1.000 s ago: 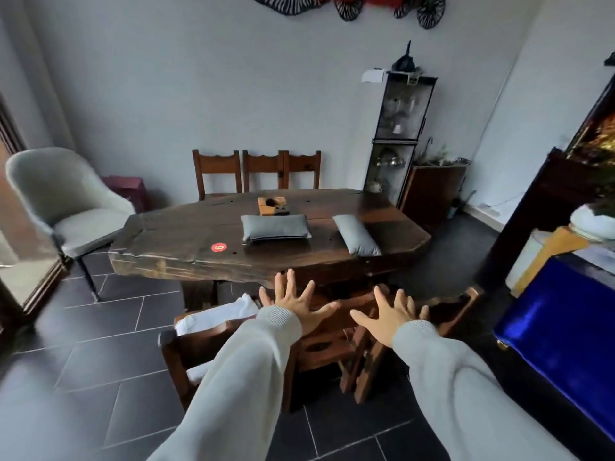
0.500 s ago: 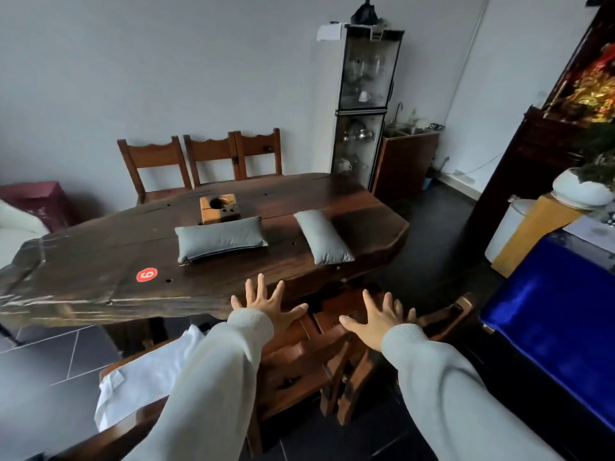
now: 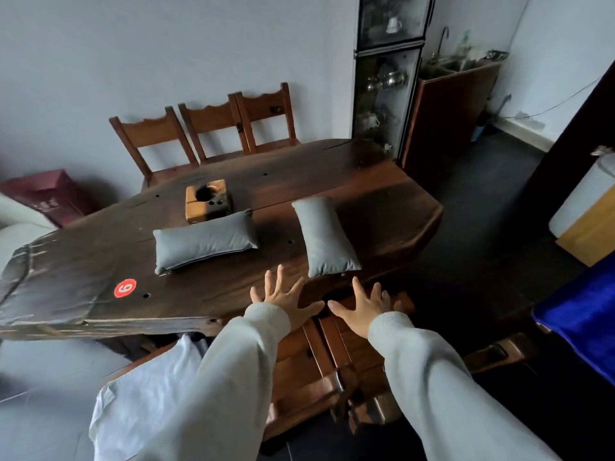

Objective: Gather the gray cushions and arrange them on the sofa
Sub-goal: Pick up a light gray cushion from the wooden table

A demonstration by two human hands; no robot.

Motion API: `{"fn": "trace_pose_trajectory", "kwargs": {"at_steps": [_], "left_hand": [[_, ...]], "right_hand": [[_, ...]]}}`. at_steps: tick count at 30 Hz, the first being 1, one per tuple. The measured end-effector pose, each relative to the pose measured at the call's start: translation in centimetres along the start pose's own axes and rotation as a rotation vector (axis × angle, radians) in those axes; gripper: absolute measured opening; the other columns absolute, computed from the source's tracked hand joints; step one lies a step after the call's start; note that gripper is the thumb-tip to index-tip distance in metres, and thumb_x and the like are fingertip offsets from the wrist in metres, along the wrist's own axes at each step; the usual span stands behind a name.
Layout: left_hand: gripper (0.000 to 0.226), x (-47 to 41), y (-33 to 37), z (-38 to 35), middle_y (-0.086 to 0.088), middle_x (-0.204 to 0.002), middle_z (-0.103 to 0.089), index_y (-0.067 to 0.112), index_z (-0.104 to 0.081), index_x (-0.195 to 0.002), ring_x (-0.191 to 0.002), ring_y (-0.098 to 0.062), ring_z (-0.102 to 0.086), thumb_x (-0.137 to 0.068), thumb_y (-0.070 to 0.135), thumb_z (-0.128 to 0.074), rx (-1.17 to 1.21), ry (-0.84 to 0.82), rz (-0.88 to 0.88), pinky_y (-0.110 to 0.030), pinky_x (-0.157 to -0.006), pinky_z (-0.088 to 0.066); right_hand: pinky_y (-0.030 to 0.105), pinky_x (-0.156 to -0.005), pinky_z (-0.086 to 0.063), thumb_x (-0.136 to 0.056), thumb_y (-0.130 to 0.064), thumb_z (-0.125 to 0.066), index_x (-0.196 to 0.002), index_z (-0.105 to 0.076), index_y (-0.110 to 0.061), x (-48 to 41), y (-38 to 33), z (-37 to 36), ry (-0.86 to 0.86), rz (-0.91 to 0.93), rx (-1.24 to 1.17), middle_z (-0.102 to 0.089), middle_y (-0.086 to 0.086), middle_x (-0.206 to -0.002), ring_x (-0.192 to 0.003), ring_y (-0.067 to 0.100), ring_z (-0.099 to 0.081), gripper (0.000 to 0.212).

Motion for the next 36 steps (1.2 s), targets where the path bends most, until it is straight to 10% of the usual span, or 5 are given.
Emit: {"fn": "trace_pose_trajectory", "kwargs": {"at_steps": [8,22,33,36], "left_hand": [[0.058,-12.7,1.6,4.1,-0.001,-0.171,0.002,0.068,-0.015,-0.139,-0.154,-0.041,0.014,-0.086,0.073,-0.037,-0.112,-0.060,-0.067,-0.073,-0.116,-0.007],[0.090,-48.1,7.0,5.8,0.001,-0.172,0.008,0.044,-0.006,-0.160,-0.157,-0.029,0.011,-0.085,0.085,-0.034,-0.116,-0.027,-0.191,-0.069,-0.119,-0.002],[0.100,-53.4,5.3,3.7,0.004,-0.155,-0.034,0.060,-0.028,-0.143,-0.147,-0.030,-0.023,-0.053,0.101,-0.044,0.249,0.030,-0.070,-0.062,-0.106,-0.030],[0.091,-51.2,4.8,5.2,0.005,-0.141,-0.043,0.057,-0.036,-0.139,-0.137,-0.030,-0.032,-0.058,0.094,-0.054,0.340,0.116,-0.058,-0.058,-0.101,-0.038]], "right_hand": [[0.055,-0.122,-0.022,-0.088,-0.084,-0.037,-0.163,0.010,-0.041,-6.6,-0.5,-2.9,-0.190,-0.037,-0.331,0.007,0.015,-0.173,-0.157,0.039,-0.016,0.099],[0.039,-0.119,-0.034,-0.097,-0.062,-0.053,-0.160,0.022,-0.034,-30.1,-1.5,-8.0,-0.034,-0.311,-0.882,-0.023,0.010,-0.170,-0.148,0.036,-0.040,0.102],[0.033,-0.110,-0.042,-0.100,-0.038,-0.062,-0.157,0.024,-0.039,-32.2,-1.2,-10.5,0.186,-0.278,-0.943,-0.023,0.015,-0.169,-0.141,0.034,-0.049,0.104],[0.052,-0.114,-0.042,-0.099,-0.029,-0.067,-0.158,0.020,-0.041,-32.0,-0.8,-10.5,0.169,-0.222,-1.060,-0.017,0.012,-0.171,-0.146,0.035,-0.042,0.106]]}}
Point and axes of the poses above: each hand's wrist, its own x-axis away from the middle knuckle, its own z-axis out of the back of the hand, y = z × x, the point moved 10 cm from there along -x, towards the middle knuckle
